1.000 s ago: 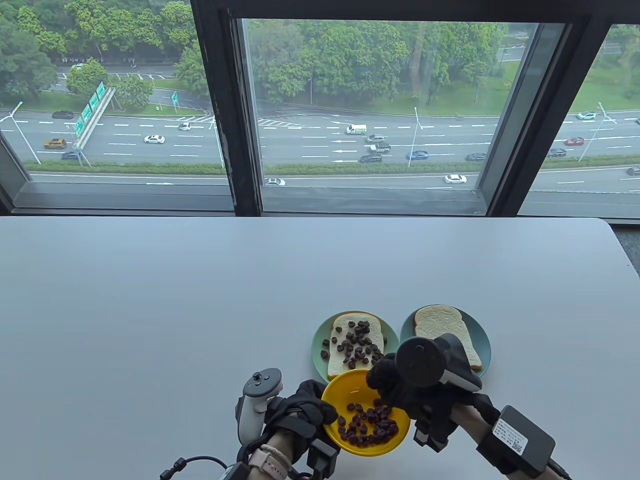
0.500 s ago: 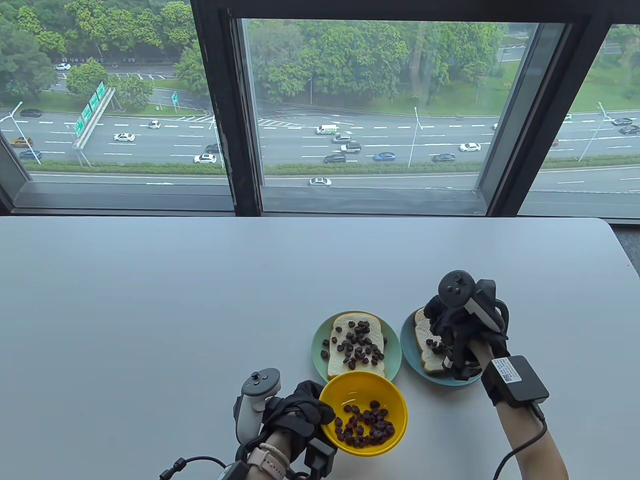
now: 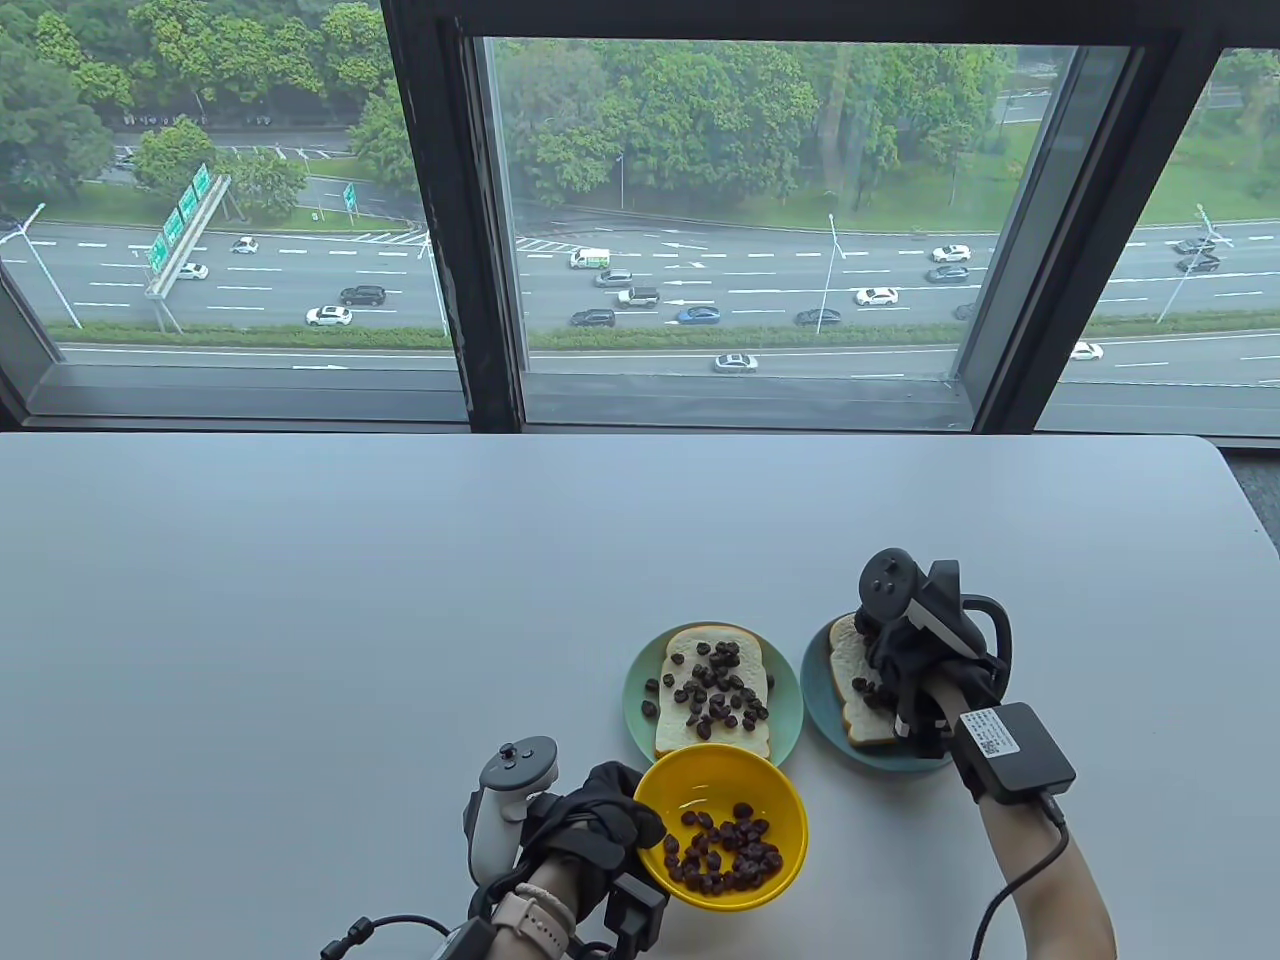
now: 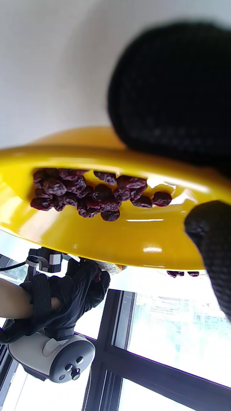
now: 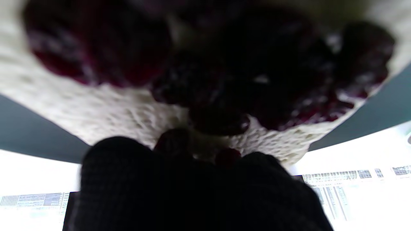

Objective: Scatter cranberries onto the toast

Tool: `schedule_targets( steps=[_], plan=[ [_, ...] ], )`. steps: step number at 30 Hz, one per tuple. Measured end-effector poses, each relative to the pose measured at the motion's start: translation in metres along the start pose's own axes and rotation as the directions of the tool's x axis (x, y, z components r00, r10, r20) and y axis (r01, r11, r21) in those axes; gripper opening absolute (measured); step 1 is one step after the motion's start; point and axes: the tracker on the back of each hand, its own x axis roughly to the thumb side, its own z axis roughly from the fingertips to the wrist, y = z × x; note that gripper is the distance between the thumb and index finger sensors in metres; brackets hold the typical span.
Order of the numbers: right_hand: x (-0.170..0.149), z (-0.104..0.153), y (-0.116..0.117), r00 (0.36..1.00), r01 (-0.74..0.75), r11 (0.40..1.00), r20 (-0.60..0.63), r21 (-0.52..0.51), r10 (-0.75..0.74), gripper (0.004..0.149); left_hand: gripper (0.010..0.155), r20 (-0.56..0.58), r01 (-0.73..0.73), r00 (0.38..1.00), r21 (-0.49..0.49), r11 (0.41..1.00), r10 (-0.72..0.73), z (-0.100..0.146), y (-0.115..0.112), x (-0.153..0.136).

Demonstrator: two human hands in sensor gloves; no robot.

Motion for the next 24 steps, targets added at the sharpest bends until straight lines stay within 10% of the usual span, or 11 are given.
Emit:
schedule_targets(
  steps=[13,24],
  plan=[
    [-0.023,0.036,-0.020,0.994,0.108,0.994,0.011,-0.010,-0.107,0.056,0.058,0.017,0.026,1.000,0.011,1.000,-0.026,0.001,-0.002,0.002],
    [0.056,0.115,-0.040,0.812,0.273,0.955,0.504,0.116,-0.294,0.067,0.058,0.050,0.023,0.998,0.032,0.999,-0.025,0.007,-0.004,0.006]
  ],
)
